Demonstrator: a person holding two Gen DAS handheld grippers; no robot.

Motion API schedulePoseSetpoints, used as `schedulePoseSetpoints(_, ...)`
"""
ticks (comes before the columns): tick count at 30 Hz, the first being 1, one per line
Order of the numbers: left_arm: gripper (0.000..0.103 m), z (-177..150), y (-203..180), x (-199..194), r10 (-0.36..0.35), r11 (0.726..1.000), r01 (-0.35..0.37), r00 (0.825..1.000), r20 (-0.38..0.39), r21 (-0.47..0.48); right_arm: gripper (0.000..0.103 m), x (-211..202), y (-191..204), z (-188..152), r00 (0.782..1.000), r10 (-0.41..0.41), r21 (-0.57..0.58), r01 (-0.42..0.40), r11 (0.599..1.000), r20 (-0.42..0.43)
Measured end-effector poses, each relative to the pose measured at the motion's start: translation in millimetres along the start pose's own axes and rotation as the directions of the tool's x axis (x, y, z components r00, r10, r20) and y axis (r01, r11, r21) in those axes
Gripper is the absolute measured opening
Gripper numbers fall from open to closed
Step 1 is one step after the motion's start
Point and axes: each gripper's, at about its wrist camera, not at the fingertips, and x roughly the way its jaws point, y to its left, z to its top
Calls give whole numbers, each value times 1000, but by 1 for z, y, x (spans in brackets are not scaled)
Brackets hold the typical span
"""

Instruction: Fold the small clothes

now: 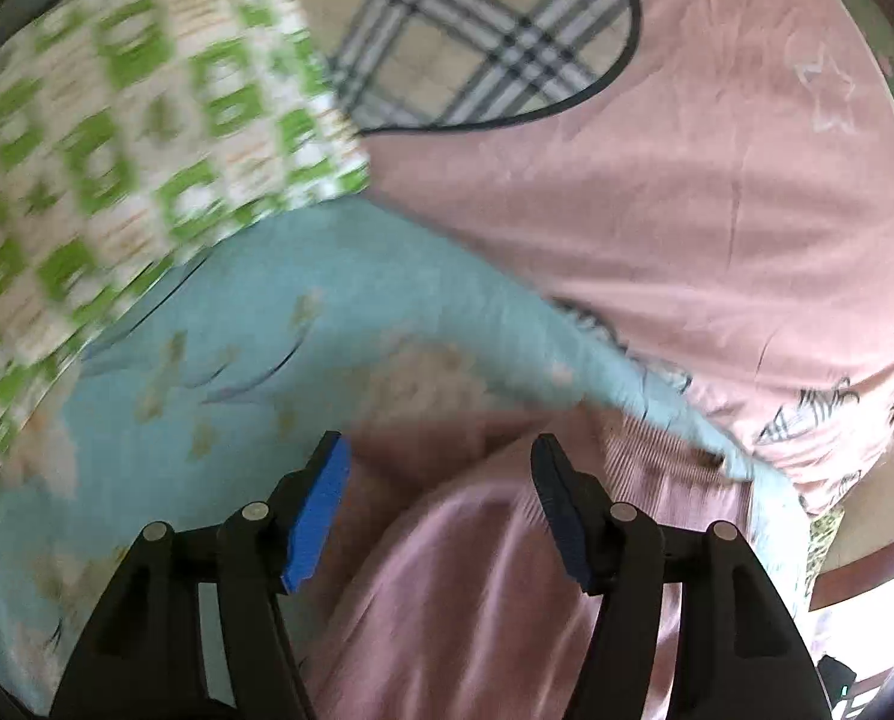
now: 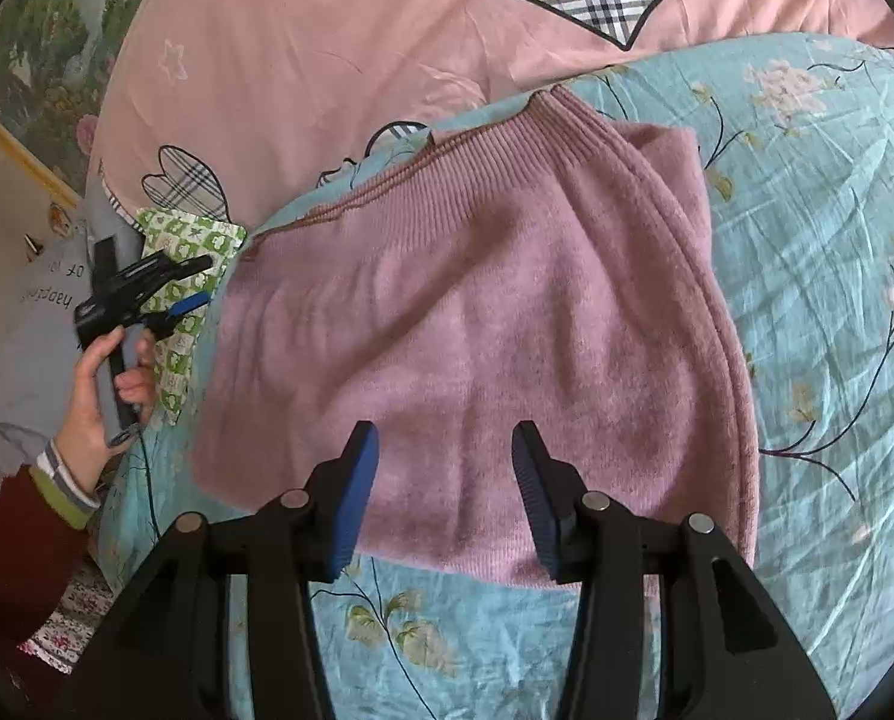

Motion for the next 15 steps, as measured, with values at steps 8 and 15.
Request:
schedulePoseSetpoints(8, 63, -106, 33, -38, -18, 998, 14, 997, -80, -60, 48, 25, 6, 2, 999, 21, 16, -20, 1000, -30)
schedulePoseSetpoints(15, 68, -194, 55, -52, 32, 979, -64, 986, -163, -195, 48, 36, 29, 4, 999, 49, -13, -49, 999, -20)
